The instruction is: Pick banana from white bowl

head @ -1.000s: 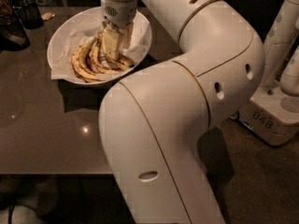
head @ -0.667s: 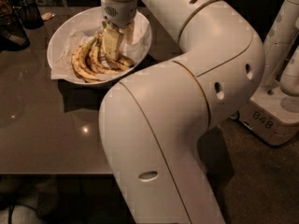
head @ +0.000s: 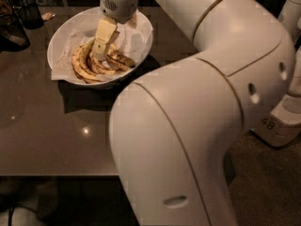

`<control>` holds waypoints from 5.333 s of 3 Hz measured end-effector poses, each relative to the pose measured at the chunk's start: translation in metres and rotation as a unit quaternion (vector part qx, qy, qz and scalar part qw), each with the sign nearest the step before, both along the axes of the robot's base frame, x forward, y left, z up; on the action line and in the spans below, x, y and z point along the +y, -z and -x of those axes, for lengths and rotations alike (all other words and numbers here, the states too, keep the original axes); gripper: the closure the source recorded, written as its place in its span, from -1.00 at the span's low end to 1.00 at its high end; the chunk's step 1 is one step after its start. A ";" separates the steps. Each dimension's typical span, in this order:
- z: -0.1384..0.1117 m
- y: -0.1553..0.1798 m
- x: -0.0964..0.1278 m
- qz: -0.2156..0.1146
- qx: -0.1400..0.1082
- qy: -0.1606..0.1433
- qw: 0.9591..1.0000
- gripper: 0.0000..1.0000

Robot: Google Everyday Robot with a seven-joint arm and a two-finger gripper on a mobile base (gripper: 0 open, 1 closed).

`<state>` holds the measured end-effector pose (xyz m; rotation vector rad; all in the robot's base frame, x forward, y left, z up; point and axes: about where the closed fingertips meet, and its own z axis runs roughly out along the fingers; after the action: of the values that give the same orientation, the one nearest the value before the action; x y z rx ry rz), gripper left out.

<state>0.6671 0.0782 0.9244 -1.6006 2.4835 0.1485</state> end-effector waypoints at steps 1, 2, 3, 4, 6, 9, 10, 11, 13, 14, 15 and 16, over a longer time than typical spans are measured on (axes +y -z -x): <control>0.041 -0.046 0.001 -0.028 -0.049 -0.001 0.998 -1.00; 0.039 -0.044 0.003 -0.035 -0.048 0.000 0.998 -1.00; 0.032 -0.039 0.004 -0.041 -0.038 0.011 0.998 -1.00; 0.023 -0.032 0.005 -0.042 -0.024 0.025 0.999 -0.72; 0.005 -0.011 0.015 -0.028 0.007 0.041 0.999 -0.42; -0.016 0.031 0.025 -0.020 0.056 0.062 0.996 -0.40; -0.019 0.041 0.024 -0.025 0.068 0.069 0.995 -0.38; -0.021 0.048 0.022 -0.031 0.076 0.071 0.994 -0.36; -0.023 0.053 0.019 -0.035 0.081 0.072 0.993 0.22; -0.023 0.053 0.019 -0.035 0.081 0.072 0.993 0.68; -0.023 0.053 0.019 -0.035 0.081 0.072 0.993 1.00; -0.026 0.047 0.021 -0.044 0.060 0.069 0.995 1.00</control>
Offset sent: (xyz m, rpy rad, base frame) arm -0.0278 0.0078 0.0294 0.0342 -0.0666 0.0034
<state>0.6934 0.0989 0.8770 -1.4214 2.6272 0.3388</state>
